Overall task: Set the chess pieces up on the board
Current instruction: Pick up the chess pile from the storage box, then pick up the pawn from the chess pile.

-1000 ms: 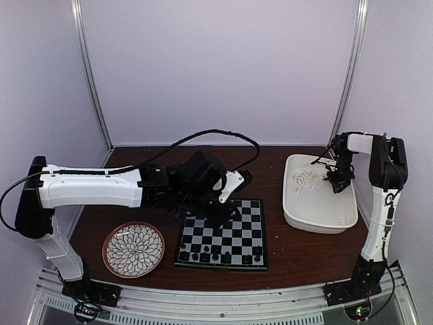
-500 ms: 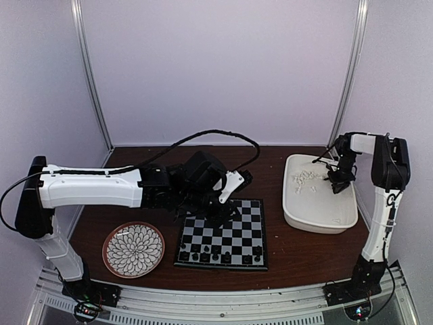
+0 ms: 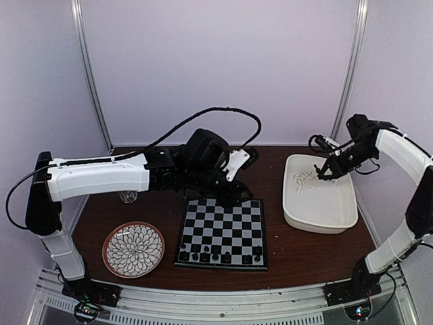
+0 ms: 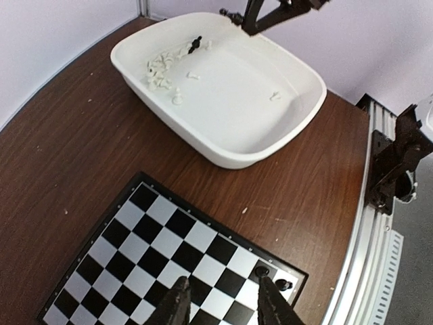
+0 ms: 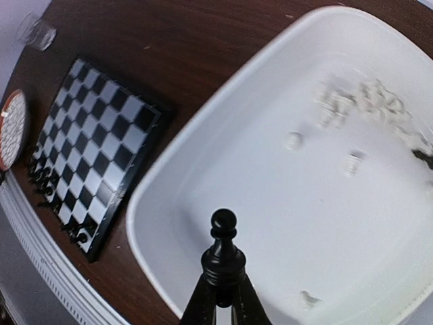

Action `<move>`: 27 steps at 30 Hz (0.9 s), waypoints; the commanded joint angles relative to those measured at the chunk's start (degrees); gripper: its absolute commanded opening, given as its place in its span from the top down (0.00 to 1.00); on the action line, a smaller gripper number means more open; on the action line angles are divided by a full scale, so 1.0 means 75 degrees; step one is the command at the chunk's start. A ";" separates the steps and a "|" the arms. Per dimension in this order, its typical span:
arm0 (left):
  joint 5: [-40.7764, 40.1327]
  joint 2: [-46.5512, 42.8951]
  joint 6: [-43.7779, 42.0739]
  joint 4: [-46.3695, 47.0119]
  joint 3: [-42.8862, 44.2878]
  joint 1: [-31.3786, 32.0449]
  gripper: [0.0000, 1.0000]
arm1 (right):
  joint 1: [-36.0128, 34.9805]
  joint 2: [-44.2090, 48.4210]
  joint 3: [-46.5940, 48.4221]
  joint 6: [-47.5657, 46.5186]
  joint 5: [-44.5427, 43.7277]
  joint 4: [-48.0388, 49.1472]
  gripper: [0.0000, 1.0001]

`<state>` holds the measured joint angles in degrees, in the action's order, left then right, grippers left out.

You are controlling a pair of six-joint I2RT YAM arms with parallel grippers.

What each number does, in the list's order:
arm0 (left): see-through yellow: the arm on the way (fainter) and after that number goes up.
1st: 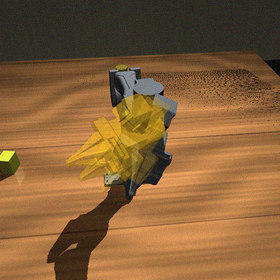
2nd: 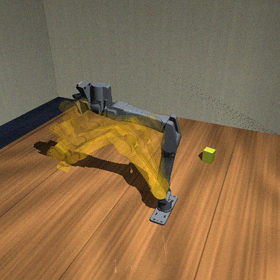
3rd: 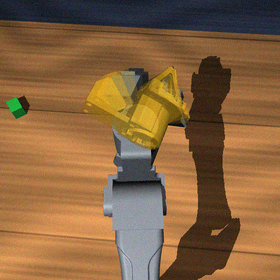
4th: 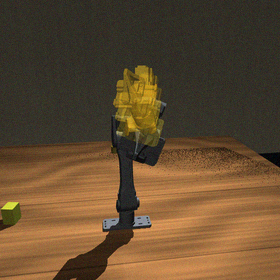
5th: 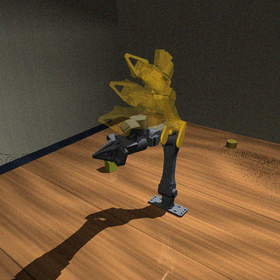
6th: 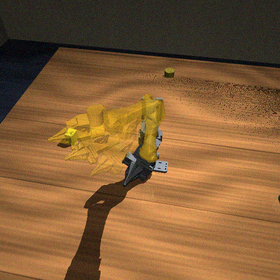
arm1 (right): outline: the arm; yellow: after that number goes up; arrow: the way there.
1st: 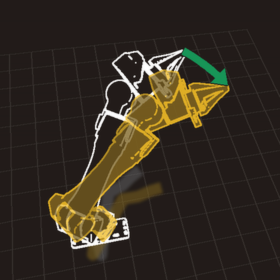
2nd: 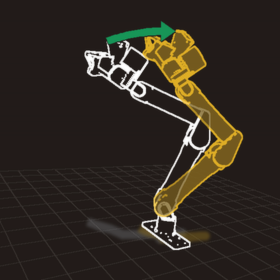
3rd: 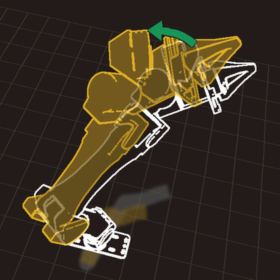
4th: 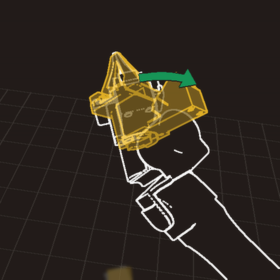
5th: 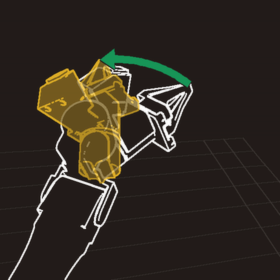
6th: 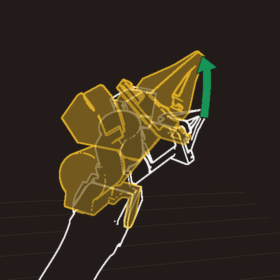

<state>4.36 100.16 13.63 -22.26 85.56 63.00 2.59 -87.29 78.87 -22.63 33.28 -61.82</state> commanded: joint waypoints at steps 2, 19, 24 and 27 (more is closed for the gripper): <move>0.1589 0.0394 0.0423 0.1117 0.0650 -0.0126 0.62 | -0.1598 0.1109 -0.0469 -0.0720 0.1653 -0.0503 0.96; 0.4721 0.1091 0.3618 0.4224 0.0401 -0.0791 0.66 | -0.3808 0.1739 0.0092 -0.1348 0.1730 -0.1696 0.96; 0.5087 0.1390 0.3734 0.4090 0.0749 -0.0786 0.67 | -0.3936 0.1647 0.0244 -0.1365 0.1606 -0.1800 0.96; 0.5261 0.1506 0.3775 0.4056 0.0841 -0.0779 0.66 | -0.4009 0.1580 0.0272 -0.1387 0.1495 -0.1800 0.96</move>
<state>40.18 110.13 40.45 5.41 89.60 57.06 -26.57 -75.02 79.33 -31.81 45.58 -74.08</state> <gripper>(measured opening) 0.333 0.082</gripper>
